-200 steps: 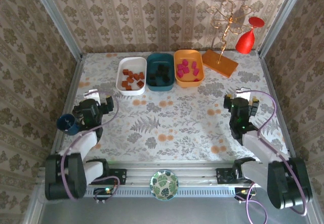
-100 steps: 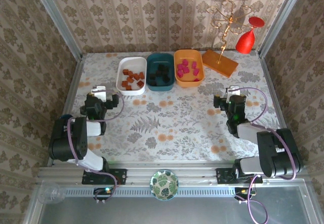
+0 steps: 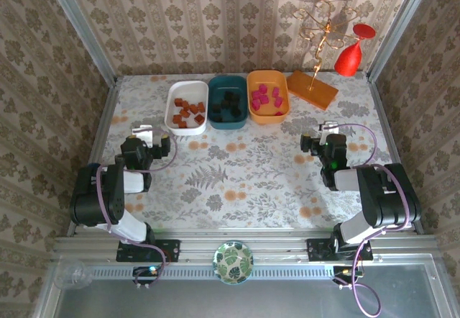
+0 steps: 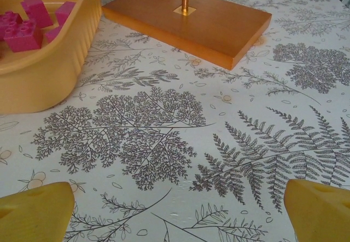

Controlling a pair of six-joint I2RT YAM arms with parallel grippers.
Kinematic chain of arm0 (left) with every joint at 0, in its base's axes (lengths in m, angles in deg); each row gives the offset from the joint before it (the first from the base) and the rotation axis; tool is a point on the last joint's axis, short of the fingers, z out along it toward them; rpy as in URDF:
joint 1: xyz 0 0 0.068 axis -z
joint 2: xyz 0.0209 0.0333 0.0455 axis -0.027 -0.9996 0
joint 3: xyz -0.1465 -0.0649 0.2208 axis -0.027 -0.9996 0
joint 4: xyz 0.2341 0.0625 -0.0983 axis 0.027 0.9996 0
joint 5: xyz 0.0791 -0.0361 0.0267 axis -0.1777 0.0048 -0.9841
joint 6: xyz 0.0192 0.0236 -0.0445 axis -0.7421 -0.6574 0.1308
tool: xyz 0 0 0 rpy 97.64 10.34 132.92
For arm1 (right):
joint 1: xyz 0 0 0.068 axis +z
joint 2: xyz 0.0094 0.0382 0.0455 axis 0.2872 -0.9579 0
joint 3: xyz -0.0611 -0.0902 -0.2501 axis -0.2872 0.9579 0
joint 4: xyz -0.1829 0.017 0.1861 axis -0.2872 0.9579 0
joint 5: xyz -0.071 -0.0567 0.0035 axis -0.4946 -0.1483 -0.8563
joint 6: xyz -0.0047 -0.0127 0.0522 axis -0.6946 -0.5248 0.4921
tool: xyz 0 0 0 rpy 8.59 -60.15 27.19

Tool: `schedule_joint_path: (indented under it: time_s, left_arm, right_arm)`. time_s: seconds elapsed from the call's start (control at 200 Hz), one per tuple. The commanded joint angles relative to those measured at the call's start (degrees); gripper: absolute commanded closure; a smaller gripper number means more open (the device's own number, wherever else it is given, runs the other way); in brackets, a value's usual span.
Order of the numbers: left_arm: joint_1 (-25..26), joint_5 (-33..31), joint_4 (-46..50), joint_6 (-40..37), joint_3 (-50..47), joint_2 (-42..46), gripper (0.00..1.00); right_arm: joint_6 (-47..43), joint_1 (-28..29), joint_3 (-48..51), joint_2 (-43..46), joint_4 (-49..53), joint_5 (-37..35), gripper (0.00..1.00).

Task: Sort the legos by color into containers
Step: Reset both arms

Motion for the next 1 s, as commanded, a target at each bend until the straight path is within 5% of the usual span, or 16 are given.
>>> schedule_joint_path:
  time_s: [0.0,0.995]
  left_arm:
    - [0.4,0.3,0.1,-0.5,1.2,0.0,0.00]
    - [0.8,-0.5,0.2,-0.8,1.4,0.0,0.00]
  right_arm:
    - [0.4,-0.2,-1.1,0.3,-1.4,0.7,0.00]
    - [0.3,-0.1,-1.2,0.2,-1.3,0.7,0.00]
